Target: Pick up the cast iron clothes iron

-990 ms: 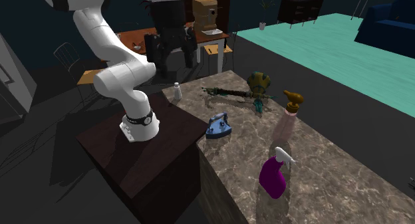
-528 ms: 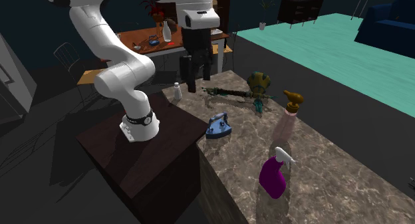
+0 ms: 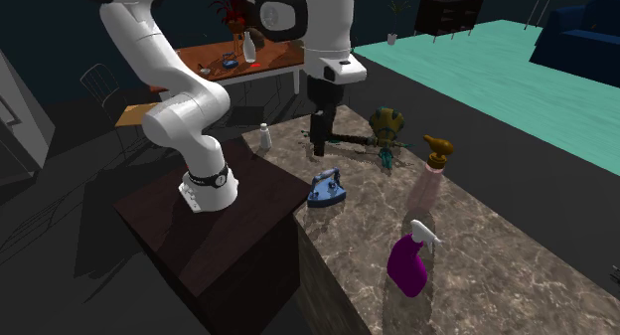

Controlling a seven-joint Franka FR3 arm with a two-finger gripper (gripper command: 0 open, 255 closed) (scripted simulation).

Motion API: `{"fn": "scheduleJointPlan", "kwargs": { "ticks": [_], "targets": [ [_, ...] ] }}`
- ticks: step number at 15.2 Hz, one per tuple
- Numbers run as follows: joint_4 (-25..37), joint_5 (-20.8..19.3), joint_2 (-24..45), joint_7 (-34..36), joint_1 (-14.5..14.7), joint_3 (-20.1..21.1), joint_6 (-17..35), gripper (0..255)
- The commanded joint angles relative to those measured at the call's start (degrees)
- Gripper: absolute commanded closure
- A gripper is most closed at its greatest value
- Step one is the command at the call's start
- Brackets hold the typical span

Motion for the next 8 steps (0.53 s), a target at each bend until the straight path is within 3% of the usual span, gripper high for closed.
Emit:
{"fn": "scheduleJointPlan", "kwargs": {
  "ticks": [1, 8],
  "targets": [
    [-0.83, 0.43, 2.30, -0.16, 1.32, 1.40, 2.08, 0],
    [-2.34, 0.96, 11.56, -0.88, 5.28, 6.05, 9.18, 0]
  ]
}}
